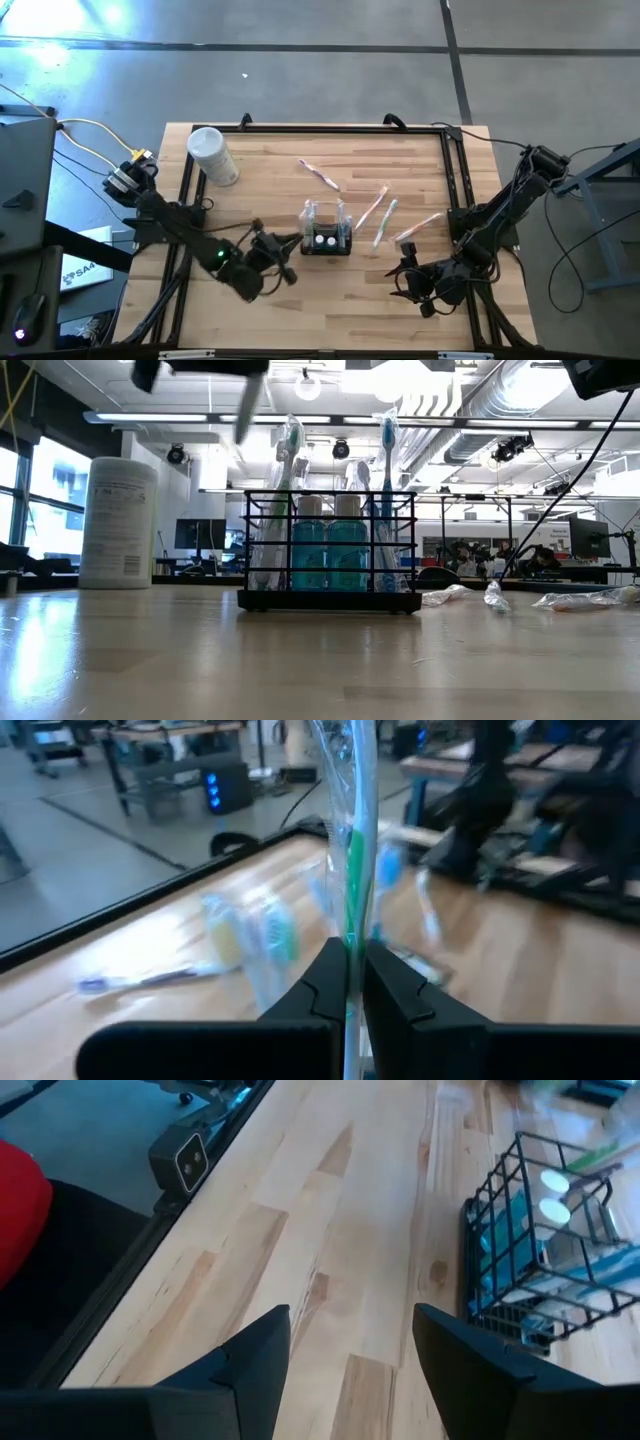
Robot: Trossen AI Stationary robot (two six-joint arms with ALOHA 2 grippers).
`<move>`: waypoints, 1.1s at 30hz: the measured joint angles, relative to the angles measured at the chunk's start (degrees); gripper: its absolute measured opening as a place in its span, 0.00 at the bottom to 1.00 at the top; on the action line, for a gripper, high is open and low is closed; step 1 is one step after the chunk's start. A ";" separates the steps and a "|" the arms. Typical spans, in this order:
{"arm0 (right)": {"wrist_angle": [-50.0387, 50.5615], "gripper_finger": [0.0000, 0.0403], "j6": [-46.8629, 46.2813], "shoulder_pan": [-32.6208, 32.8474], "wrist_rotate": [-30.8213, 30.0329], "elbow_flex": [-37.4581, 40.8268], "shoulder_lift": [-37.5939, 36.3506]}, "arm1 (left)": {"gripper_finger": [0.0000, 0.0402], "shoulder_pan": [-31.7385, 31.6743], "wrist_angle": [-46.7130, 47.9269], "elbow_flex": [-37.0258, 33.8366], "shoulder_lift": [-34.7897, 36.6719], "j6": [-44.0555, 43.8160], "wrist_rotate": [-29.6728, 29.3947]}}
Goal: Pick & Place toothbrushing station
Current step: Put the left green toothbrush into the black wire organizer
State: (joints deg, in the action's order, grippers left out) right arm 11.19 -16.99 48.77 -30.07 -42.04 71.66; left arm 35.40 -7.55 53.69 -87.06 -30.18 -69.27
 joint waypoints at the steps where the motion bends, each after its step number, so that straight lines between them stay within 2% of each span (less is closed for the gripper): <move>1: -0.16 0.51 0.51 0.00 -0.01 0.00 0.00 | 0.02 -1.03 -1.33 -0.59 -0.10 0.91 1.10; 7: 0.23 0.51 1.84 0.00 0.00 0.00 0.00 | 0.02 -6.26 -16.81 -3.48 -0.10 9.49 12.79; 10: 0.32 0.51 1.84 0.00 0.13 0.00 0.00 | 0.02 -7.51 -21.80 -5.60 -0.98 10.49 14.72; 13: 0.54 0.51 1.38 0.00 0.21 0.00 0.00 | 0.02 -7.70 -24.07 -8.43 -1.05 10.47 14.62; 20: 0.67 0.51 0.39 0.00 0.26 0.00 0.00 | 0.02 -7.26 -39.02 -15.55 -3.93 13.71 14.78; 23: 0.45 0.51 0.31 0.00 0.25 0.00 0.00 | 0.02 -7.26 -41.68 -18.60 -5.46 13.47 14.81; 33: 0.06 0.51 0.28 0.00 0.20 0.00 0.00 | 0.02 -7.26 -53.43 -22.55 -11.23 14.08 16.34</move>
State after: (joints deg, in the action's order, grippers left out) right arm 11.25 -16.72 48.77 -29.87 -42.04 71.66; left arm 28.14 -60.98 31.14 -98.29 -16.10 -52.93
